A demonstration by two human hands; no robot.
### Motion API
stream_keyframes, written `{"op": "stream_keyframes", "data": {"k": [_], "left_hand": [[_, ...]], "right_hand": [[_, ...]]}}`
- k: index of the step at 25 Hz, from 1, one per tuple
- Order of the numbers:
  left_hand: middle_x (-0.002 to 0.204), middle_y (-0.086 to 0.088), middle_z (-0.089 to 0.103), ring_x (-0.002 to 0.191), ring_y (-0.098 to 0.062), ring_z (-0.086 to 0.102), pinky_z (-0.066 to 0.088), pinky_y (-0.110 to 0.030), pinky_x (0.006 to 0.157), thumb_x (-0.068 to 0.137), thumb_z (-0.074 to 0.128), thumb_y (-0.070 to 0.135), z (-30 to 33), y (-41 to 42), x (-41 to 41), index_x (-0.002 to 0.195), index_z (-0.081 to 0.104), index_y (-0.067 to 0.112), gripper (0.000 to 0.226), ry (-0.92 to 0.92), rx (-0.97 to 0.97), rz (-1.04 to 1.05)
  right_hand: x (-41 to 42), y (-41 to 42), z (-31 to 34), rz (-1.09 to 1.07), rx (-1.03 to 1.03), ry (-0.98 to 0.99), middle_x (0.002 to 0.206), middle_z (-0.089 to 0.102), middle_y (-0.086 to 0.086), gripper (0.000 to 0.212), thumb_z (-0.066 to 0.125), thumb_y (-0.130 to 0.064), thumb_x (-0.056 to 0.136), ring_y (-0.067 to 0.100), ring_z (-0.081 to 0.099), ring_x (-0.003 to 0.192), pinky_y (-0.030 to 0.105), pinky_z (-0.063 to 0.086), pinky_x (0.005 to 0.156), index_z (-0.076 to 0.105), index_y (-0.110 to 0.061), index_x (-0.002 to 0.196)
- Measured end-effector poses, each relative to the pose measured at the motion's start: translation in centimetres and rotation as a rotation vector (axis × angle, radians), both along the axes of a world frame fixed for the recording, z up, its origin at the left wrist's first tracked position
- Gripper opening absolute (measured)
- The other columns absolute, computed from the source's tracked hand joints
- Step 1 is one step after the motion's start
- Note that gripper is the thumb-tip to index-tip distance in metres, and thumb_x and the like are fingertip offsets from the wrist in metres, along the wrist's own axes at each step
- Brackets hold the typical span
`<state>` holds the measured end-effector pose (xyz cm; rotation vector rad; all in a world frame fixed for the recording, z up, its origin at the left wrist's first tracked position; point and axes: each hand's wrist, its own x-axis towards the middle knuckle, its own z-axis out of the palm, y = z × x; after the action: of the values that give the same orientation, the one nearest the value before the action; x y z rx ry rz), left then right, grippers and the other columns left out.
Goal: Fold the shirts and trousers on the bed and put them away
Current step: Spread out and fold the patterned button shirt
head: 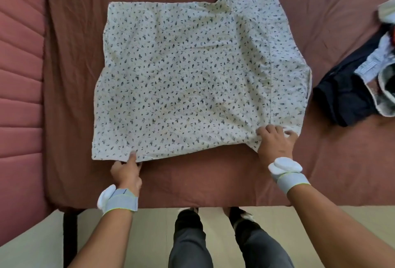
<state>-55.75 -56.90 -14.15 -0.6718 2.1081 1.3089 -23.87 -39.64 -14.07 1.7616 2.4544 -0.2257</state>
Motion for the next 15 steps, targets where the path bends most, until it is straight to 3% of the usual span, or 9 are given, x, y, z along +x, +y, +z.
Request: {"op": "stream_keyframes", "data": {"k": [3,6,7,10,13,15], "left_hand": [[0.096,-0.004,0.062,0.098,-0.018,0.060,0.046,-0.041,0.105,0.096,0.060,0.016,0.7,-0.4,1.8,0.092,0.055,0.014,0.007,-0.137,0.285,0.048],[0.101,-0.006,0.065,0.103,-0.018,0.060,0.033,-0.045,0.116,0.094,0.059,0.012,1.0,2.8,7.6,0.096,0.057,0.012,0.003,-0.418,0.411,-0.226],[0.109,-0.006,0.067,0.110,-0.018,0.060,0.032,-0.043,0.116,0.089,0.063,0.011,0.9,4.1,9.8,0.103,0.060,0.013,0.014,-0.458,0.436,-0.353],[0.128,-0.004,0.065,0.125,-0.015,0.056,0.036,-0.035,0.114,0.074,0.078,0.006,0.0,7.4,15.1,0.124,0.060,0.015,0.054,-0.379,0.527,-0.610],[0.128,0.003,0.064,0.124,-0.008,0.056,0.037,-0.032,0.113,0.072,0.086,0.009,-1.2,9.0,17.6,0.123,0.060,0.023,0.059,-0.229,0.479,-0.763],[0.131,0.004,0.061,0.126,-0.008,0.053,0.037,-0.034,0.113,0.071,0.088,0.023,-1.4,9.3,17.5,0.124,0.058,0.027,0.061,-0.100,0.380,-0.792]], "right_hand": [[-0.5,1.4,1.8,-0.187,0.064,0.286,0.113,0.055,0.012,0.030,0.066,-0.003,0.078,0.034,0.052,0.106,0.047,0.040,0.081,0.064,-0.011,0.106],[-1.7,1.7,2.6,-0.540,0.039,0.525,0.139,0.038,0.012,0.056,0.074,-0.020,0.077,0.028,0.036,0.126,0.035,0.033,0.095,0.050,-0.012,0.127],[-1.3,1.0,2.5,-0.657,0.034,0.572,0.142,0.034,0.013,0.068,0.078,-0.024,0.074,0.028,0.033,0.129,0.031,0.030,0.099,0.044,-0.011,0.132],[0.9,-1.3,1.7,-1.017,-0.105,0.750,0.133,0.046,0.011,0.095,0.086,-0.029,0.067,0.026,0.044,0.124,0.032,0.035,0.102,0.029,-0.011,0.141],[2.2,-2.6,1.3,-1.178,-0.421,1.029,0.106,0.064,0.003,0.092,0.085,-0.019,0.071,0.018,0.061,0.107,0.029,0.043,0.096,0.028,-0.014,0.142],[2.3,-2.7,0.7,-1.189,-0.469,1.015,0.110,0.061,0.003,0.093,0.086,-0.014,0.070,0.016,0.058,0.108,0.027,0.045,0.095,0.029,-0.013,0.144]]}}
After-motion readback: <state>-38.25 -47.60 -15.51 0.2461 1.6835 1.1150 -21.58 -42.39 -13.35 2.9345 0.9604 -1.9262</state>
